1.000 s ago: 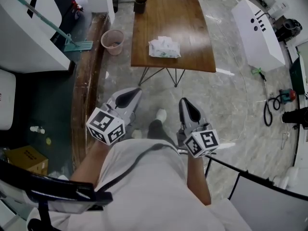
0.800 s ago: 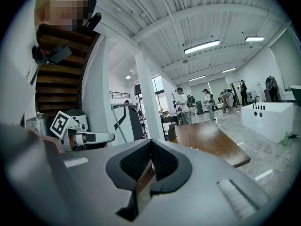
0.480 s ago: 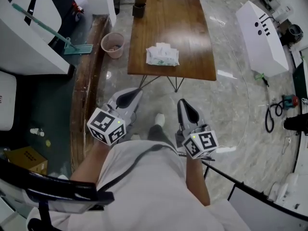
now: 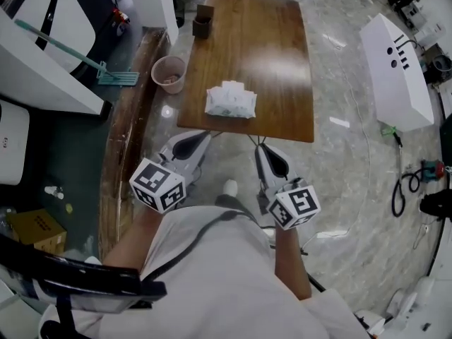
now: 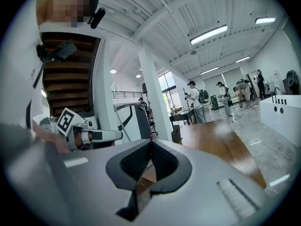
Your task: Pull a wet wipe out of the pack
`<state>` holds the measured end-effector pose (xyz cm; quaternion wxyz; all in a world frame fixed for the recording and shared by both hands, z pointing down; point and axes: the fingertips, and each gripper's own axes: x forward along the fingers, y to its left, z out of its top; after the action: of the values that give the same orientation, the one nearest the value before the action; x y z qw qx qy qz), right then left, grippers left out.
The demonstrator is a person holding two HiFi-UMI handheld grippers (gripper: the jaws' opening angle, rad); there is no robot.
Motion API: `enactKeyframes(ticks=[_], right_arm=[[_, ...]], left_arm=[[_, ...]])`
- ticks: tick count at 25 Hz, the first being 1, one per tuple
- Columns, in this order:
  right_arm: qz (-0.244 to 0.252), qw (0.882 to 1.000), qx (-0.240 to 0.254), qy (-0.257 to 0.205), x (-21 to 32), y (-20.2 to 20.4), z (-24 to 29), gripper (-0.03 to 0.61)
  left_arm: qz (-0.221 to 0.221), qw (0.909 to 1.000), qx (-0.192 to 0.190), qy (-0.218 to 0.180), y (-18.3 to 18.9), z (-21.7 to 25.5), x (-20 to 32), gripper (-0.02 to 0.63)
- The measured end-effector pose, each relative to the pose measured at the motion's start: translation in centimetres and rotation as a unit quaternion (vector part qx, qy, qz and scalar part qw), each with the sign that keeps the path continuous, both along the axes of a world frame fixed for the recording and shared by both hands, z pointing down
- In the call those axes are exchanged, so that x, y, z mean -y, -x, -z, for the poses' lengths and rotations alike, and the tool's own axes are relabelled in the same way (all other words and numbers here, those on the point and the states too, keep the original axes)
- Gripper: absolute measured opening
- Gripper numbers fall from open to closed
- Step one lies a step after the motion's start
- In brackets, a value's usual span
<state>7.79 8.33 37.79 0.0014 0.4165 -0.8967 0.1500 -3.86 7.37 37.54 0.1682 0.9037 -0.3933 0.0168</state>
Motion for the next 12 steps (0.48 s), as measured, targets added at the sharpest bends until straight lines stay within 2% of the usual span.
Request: enactKeyframes(ticks=[12], right_arm=[[0.099, 0.995, -0.007, 0.018, 4.8, -1.4, -2.2, 0.006]], left_arm=[[0.045, 0.9984, 0.033, 0.006, -6.0, -1.1, 6.1, 0.002]])
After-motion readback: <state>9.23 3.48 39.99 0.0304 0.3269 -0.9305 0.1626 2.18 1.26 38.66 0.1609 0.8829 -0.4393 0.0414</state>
